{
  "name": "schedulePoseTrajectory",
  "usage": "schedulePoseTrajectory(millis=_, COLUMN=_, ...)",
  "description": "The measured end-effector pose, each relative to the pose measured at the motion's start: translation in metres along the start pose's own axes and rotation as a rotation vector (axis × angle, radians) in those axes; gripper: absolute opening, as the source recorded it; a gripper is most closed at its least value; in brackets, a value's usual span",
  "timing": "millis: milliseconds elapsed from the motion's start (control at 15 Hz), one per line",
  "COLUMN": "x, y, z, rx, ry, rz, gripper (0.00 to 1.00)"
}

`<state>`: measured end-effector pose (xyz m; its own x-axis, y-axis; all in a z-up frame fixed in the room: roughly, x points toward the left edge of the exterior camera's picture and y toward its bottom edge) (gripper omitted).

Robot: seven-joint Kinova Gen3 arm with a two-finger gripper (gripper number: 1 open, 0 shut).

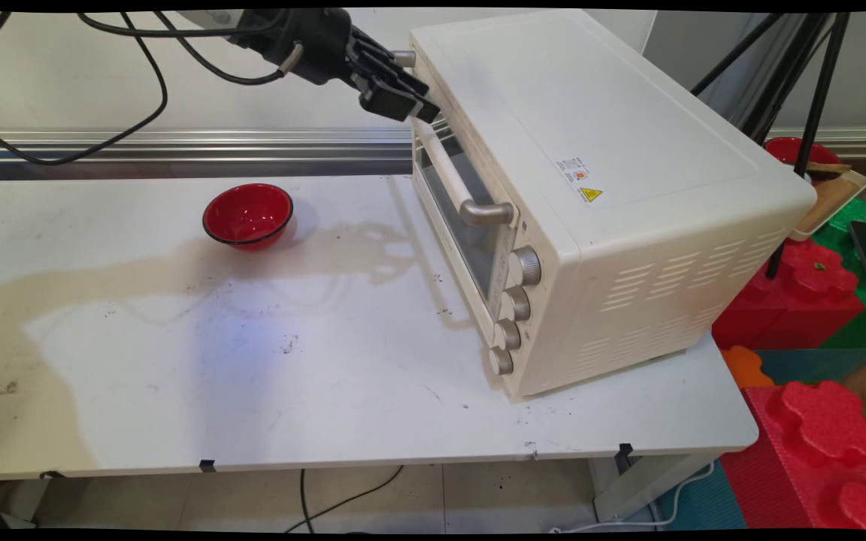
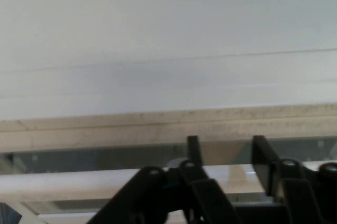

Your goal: Open the oven

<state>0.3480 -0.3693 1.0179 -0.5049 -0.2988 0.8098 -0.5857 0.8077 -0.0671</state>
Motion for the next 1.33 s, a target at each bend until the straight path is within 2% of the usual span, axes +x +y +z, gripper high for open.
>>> schedulePoseTrajectory(millis=667, x=0.001, y=0.006, z=0.026, rx=-0.021, ry=0.007, rz=-0.029, gripper=0.00)
schedulePoseTrajectory(millis=1333, x=-0.009, y=0.011, z=0.046, rx=-0.037, ry=-0.018, rz=-0.059, gripper=0.00)
